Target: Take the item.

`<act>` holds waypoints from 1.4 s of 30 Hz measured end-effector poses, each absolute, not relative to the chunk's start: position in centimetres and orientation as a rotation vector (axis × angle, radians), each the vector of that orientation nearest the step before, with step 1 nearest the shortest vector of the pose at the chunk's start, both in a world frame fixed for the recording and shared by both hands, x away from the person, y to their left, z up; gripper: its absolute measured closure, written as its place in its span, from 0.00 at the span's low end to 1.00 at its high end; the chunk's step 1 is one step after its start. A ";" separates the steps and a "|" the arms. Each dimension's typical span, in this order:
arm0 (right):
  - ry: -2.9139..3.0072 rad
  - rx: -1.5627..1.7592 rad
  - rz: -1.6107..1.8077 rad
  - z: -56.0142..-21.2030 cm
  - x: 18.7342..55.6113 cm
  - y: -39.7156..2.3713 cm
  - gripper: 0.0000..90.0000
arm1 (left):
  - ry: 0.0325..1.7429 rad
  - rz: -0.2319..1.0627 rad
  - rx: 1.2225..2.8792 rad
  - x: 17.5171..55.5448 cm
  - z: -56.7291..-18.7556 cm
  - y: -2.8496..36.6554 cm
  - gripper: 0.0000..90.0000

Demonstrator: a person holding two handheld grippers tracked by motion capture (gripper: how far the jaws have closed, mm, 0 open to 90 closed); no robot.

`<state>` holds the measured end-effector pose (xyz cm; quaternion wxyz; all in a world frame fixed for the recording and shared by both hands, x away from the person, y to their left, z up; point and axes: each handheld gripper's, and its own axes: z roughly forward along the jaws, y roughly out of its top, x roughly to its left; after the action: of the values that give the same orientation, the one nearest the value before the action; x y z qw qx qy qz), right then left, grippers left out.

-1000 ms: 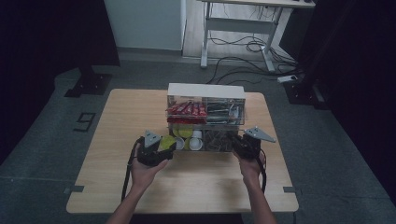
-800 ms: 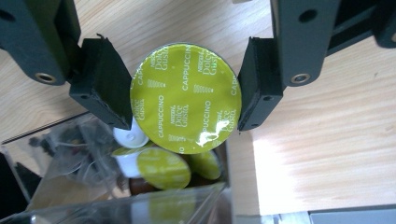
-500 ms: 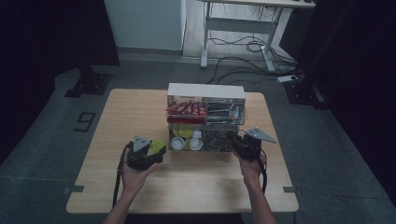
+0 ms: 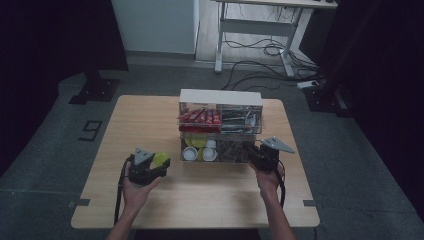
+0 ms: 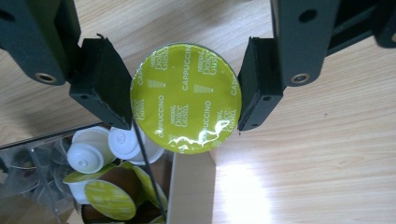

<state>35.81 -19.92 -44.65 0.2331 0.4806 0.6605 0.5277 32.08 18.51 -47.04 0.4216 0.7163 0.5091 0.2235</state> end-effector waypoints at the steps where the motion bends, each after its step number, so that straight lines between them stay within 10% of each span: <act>1: 1.815 1.320 1.449 -44.7 35.8 -19.9 0.97 | 1.277 0.561 1.794 32.1 -47.1 18.7 0.43; 42: 1.828 1.331 1.434 -45.3 36.0 -19.9 0.97 | 1.453 0.539 1.888 33.8 -52.5 20.9 0.43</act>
<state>36.03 -19.89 -45.29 0.2299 0.4838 0.6643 0.5213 33.84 20.91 -52.52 0.3425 0.7261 0.5589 0.2074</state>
